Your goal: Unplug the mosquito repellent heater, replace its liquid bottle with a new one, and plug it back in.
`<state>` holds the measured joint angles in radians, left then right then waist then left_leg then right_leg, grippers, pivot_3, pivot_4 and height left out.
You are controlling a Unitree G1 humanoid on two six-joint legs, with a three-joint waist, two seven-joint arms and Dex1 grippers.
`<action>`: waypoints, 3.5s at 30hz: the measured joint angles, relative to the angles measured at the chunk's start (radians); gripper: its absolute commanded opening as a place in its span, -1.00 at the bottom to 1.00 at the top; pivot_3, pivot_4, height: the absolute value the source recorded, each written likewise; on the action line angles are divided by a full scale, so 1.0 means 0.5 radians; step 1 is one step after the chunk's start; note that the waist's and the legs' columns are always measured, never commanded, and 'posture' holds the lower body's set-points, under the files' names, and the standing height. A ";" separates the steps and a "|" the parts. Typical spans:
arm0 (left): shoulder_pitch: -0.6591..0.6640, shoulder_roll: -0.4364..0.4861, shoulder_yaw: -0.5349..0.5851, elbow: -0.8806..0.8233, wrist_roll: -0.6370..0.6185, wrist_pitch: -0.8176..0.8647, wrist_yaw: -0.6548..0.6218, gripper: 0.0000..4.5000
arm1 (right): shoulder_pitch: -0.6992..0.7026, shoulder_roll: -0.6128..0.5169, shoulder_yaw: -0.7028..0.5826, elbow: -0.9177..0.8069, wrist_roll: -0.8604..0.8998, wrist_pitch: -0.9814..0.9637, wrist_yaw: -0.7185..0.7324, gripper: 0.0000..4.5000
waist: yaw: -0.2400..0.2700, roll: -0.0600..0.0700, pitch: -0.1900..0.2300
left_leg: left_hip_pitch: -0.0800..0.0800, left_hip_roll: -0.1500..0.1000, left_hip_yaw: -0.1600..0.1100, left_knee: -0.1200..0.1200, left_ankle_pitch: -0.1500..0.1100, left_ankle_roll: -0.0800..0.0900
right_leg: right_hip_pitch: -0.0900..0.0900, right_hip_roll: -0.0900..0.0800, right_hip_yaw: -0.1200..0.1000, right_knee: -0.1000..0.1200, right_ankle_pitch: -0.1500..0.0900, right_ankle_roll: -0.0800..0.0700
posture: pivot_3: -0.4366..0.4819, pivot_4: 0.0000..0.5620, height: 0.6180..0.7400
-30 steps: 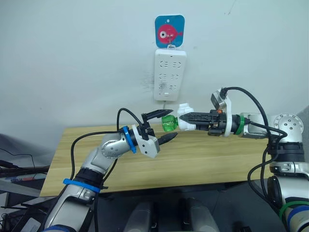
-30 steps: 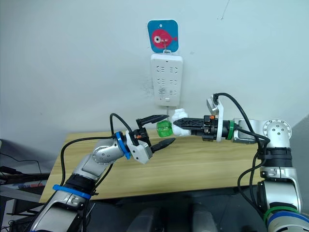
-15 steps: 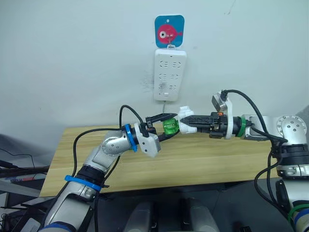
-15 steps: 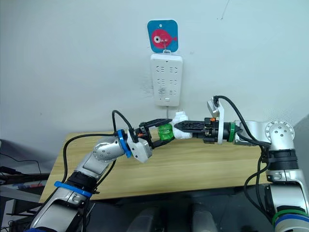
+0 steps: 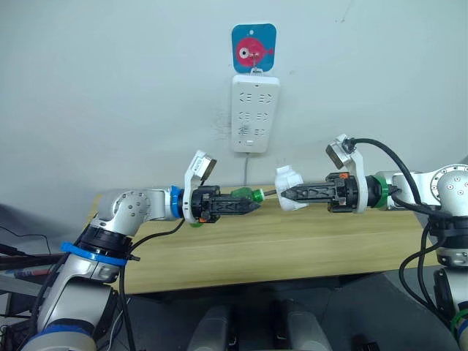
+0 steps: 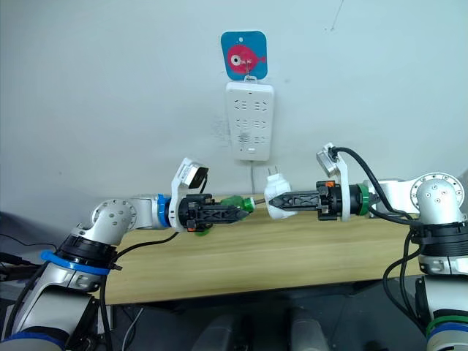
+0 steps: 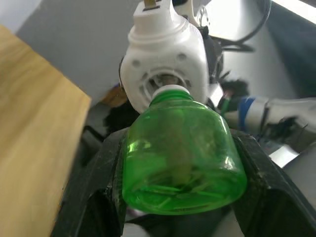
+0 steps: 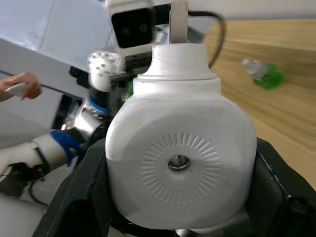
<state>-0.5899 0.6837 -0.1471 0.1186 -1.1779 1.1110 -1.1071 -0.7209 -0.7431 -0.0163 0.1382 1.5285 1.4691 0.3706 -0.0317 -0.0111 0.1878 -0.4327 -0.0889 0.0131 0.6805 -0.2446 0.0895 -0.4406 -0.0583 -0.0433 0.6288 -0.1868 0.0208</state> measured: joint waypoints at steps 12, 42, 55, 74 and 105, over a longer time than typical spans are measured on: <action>0.495 0.005 0.341 -0.445 -0.018 0.131 0.198 0.02 | 0.079 -0.023 0.401 0.447 -1.602 -0.499 -0.358 0.32 | 0.024 0.000 0.000 | 0.000 -0.003 0.002 -0.002 0.002 -0.007 | -0.002 -0.009 0.000 -0.002 -0.009 -0.019 | -0.11 -0.38 1.00; 0.706 -0.139 0.491 -0.709 -0.090 0.157 0.482 0.02 | -0.323 0.308 0.471 1.527 -2.771 -0.876 0.314 0.98 | 0.059 0.005 0.007 | 0.001 -0.002 -0.005 -0.004 0.008 -0.014 | -0.001 -0.005 -0.006 -0.001 -0.007 -0.025 | -0.04 -0.34 1.00; 0.670 -0.461 0.111 -0.702 1.349 -1.424 0.715 0.02 | -0.254 0.746 -0.583 -0.135 -1.880 0.197 0.453 0.98 | 0.076 0.010 0.009 | 0.001 0.003 -0.006 -0.009 0.000 -0.029 | -0.002 -0.003 -0.009 -0.002 0.005 -0.020 | -0.17 -0.41 1.00; 0.519 -0.725 -0.007 -0.488 1.844 -2.099 0.802 0.02 | 0.135 1.256 -0.586 -0.296 0.751 -0.473 -2.022 0.98 | 0.020 0.011 0.009 | 0.001 0.002 -0.004 -0.010 0.007 -0.014 | -0.003 -0.003 -0.009 0.000 0.006 -0.017 | -0.21 -0.41 1.00; 0.469 -0.467 -0.030 -0.608 1.822 -1.785 0.595 1.00 | 0.707 0.313 0.559 -0.321 -1.553 -1.724 -1.095 -0.63 | 0.010 0.009 0.011 | 0.002 0.025 0.011 -0.007 0.007 -0.013 | -0.003 0.011 -0.011 -0.004 -0.003 -0.010 | -0.15 -0.34 1.00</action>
<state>-0.3552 0.4503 -0.1623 -0.1853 -0.2667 0.2183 -0.8098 -0.3673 -0.5867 0.2631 -0.0223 0.7521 0.6068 -0.1771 -0.0265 -0.0069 0.1933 -0.4318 -0.0762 0.0187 0.6771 -0.2410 0.0831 -0.4421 -0.0528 -0.0489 0.6266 -0.1885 0.0160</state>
